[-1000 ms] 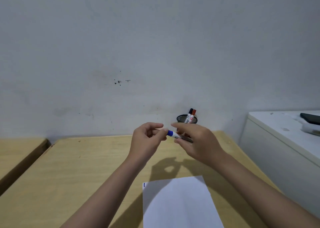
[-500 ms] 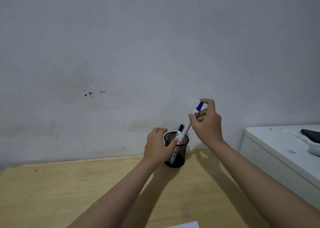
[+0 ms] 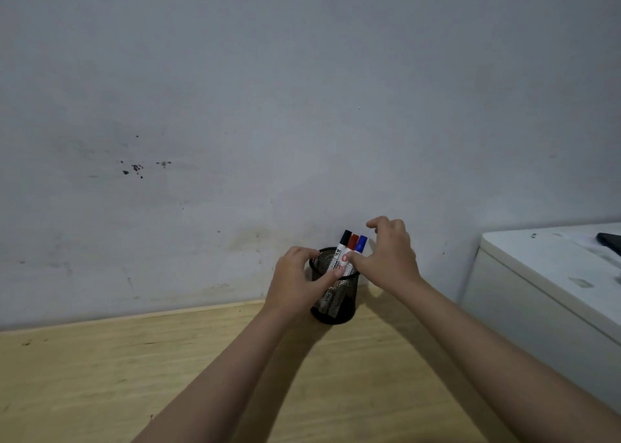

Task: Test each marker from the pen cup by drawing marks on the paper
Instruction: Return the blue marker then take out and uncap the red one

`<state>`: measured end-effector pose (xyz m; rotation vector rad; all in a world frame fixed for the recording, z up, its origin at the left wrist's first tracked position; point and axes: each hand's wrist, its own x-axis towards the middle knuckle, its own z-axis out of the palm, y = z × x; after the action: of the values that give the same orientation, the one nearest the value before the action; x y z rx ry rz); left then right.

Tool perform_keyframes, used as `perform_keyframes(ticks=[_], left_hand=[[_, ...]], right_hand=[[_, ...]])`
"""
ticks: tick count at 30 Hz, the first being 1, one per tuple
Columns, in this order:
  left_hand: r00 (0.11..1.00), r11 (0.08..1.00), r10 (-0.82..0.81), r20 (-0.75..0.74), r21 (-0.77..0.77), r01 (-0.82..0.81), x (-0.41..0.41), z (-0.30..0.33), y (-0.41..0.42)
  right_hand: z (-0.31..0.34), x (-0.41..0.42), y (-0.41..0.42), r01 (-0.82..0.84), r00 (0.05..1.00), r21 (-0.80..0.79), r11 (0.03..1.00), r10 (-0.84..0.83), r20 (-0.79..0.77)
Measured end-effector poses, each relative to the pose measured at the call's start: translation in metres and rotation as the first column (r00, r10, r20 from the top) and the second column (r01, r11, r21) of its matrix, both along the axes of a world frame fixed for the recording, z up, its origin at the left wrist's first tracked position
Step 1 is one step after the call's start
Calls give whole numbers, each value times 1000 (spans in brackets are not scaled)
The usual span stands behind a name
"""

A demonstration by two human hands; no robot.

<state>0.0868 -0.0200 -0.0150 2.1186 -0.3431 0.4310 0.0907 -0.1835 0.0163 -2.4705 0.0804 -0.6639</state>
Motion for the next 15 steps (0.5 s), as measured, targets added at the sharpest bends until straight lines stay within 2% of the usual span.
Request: perform_keyframes(ticks=[6, 11, 15], left_hand=[[1000, 1000, -17, -16, 10, 17, 4, 0, 1], [1000, 1000, -11, -23, 24, 12, 3, -1, 1], [999, 998, -1, -34, 62, 3, -1, 3, 1]], right_hand=[[11, 8, 7, 72, 996, -143, 987, -79, -44], [18, 6, 16, 57, 998, -99, 993, -55, 22], [27, -3, 24, -26, 998, -111, 993, 32, 54]])
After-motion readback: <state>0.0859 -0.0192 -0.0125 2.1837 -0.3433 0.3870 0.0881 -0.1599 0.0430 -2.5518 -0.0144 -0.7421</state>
